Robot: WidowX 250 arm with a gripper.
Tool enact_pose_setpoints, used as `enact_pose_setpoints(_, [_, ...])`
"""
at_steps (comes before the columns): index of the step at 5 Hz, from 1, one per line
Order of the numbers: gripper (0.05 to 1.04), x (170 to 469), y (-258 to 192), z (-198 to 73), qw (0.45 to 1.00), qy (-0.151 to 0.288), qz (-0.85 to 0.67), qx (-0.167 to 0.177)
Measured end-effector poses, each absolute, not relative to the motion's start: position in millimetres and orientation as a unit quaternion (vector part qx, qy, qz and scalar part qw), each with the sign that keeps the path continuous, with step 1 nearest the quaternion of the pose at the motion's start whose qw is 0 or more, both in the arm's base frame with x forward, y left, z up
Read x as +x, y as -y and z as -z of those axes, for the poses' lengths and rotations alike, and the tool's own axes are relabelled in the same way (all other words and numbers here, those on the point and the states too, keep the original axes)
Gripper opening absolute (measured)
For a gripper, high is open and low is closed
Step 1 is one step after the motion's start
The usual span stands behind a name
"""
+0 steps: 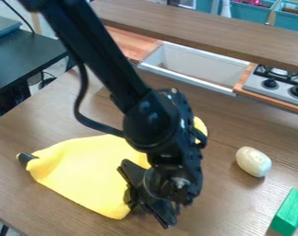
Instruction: Unfold the cloth from bottom right to top left
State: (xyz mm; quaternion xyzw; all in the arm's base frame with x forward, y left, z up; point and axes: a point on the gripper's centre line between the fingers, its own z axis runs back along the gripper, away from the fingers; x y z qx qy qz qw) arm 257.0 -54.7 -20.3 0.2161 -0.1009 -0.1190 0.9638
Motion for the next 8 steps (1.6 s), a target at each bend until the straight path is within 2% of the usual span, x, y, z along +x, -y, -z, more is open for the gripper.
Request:
enact_pose_setpoints(1, [0.079,255.1,49.9,8.5,0.97,0.092,0.132,0.183])
enact_pose_setpoints(2, [0.069,253.2,36.2,-3.0,0.976,0.054,0.142,0.154])
enact_pose_setpoints(3, [0.069,257.0,26.5,-12.5,0.975,0.006,0.164,0.15])
enact_pose_setpoints(4, [0.069,256.9,12.7,-15.3,0.968,-0.043,0.175,0.176])
enact_pose_setpoints(5, [0.069,257.3,-6.4,-23.5,0.965,-0.064,0.153,0.205])
enact_pose_setpoints(6, [0.069,260.7,-26.8,-37.2,0.96,-0.073,0.113,0.246])
enact_pose_setpoints(7, [0.069,266.6,-44.3,-60.2,0.958,-0.056,0.076,0.271])
enact_pose_setpoints(8, [0.069,274.2,-60.0,-76.3,0.961,-0.05,0.053,0.266])
